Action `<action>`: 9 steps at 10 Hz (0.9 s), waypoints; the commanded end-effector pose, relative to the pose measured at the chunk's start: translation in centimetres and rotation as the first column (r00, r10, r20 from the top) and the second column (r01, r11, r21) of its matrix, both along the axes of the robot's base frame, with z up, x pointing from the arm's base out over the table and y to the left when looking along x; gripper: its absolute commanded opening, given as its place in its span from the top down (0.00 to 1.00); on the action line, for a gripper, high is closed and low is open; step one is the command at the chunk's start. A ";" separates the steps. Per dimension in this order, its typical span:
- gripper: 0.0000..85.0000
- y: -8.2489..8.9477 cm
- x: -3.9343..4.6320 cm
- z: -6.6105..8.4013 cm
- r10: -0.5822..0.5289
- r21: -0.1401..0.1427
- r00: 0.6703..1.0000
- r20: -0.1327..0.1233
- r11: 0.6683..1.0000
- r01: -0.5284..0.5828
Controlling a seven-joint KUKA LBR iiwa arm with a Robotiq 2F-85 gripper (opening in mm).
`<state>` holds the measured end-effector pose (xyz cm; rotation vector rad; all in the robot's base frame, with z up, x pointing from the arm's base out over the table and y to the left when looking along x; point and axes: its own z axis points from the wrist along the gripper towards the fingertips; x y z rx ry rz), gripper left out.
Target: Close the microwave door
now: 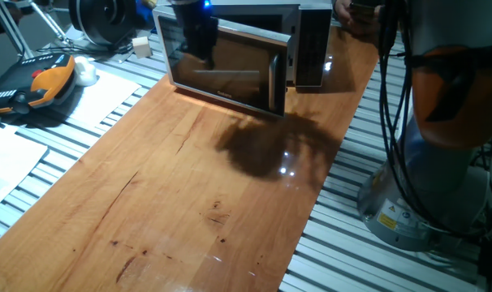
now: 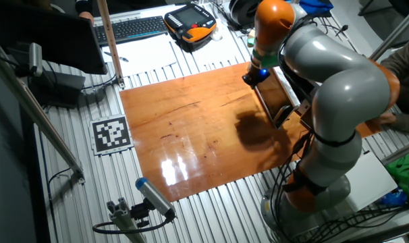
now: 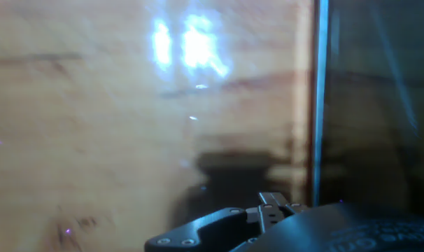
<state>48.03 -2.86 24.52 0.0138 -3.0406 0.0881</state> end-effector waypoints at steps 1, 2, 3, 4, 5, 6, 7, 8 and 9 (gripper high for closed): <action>1.00 -0.9 -2.28 0.0 0.007 -0.018 1.000 -0.003 1.000 -0.007; 1.00 -1.4 -3.79 -0.5 0.018 -0.037 1.000 0.002 0.999 -0.018; 1.00 -2.0 -5.04 -1.1 0.023 -0.032 1.000 0.010 0.999 -0.023; 1.00 -2.5 -5.67 -1.4 0.035 -0.040 0.999 0.005 0.999 -0.035; 1.00 -3.2 -5.97 -1.5 0.050 -0.046 0.999 -0.002 0.998 -0.050; 1.00 -3.9 -6.12 -1.3 0.067 -0.057 0.998 -0.009 0.996 -0.068; 1.00 -5.1 -6.24 -1.1 0.089 -0.062 0.996 -0.016 0.994 -0.090; 1.00 -6.1 -6.30 -1.0 0.108 -0.065 0.994 -0.025 0.992 -0.109; 1.00 -6.9 -6.19 -0.8 0.119 -0.057 0.992 -0.034 0.991 -0.121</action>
